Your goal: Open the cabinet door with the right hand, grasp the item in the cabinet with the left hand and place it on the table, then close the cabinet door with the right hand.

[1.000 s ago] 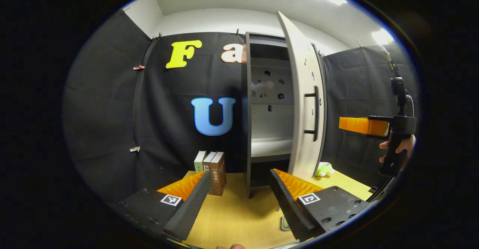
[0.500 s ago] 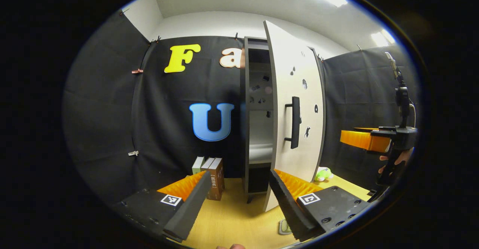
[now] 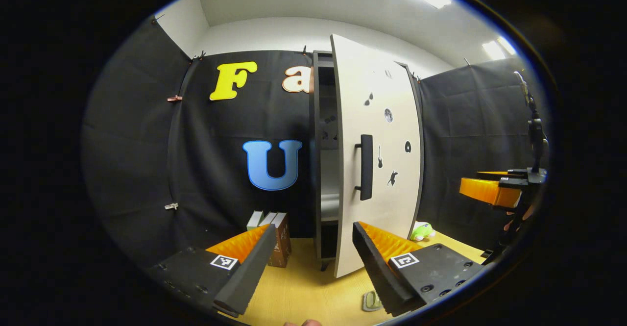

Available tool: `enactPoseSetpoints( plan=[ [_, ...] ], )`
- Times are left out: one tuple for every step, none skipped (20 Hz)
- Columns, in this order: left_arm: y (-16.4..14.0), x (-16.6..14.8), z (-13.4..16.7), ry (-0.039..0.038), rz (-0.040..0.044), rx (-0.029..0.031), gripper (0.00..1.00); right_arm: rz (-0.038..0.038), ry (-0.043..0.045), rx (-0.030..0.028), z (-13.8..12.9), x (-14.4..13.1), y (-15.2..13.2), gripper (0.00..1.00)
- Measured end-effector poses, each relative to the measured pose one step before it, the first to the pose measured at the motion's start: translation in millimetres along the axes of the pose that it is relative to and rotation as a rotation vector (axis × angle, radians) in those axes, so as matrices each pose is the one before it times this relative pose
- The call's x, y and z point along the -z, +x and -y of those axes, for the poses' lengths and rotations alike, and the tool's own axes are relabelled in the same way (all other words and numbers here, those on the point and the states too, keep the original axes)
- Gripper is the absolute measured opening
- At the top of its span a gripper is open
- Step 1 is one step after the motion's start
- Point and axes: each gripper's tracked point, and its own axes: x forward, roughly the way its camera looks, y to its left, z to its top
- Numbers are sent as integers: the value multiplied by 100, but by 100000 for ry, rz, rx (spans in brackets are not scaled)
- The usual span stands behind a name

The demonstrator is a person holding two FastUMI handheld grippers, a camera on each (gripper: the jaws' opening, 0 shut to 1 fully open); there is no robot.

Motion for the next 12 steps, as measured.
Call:
enactPoseSetpoints(
  plan=[
    [74,-105,314,105,166,193,98,-221,-314,1185,588,1,69,98],
    [91,-56,248,139,106,184,98,-137,-162,1135,454,150,-94,98],
    [165,-114,212,152,50,240,97,5,18,707,284,129,-205,98],
    [192,-191,251,164,368,468,97,-97,226,784,274,107,-182,98],
    [136,-130,193,326,137,326,97,-275,517,413,173,208,-136,98],
    [62,6,78,503,-201,128,97,-547,551,226,106,110,15,98],
    [94,-34,94,350,87,214,97,-135,227,199,64,139,-47,98],
    [153,-71,271,-62,136,322,97,152,-207,299,76,-53,-34,98],
    [65,-78,150,-405,261,327,97,127,-367,237,97,18,-44,98],
    [59,49,86,-305,183,164,97,100,-346,-260,23,13,-15,98],
    [35,-24,49,-53,72,-208,97,-114,-447,-245,-31,24,18,98],
    [119,111,42,47,-104,-348,97,-240,-502,-278,-21,-20,71,98]
  ],
)
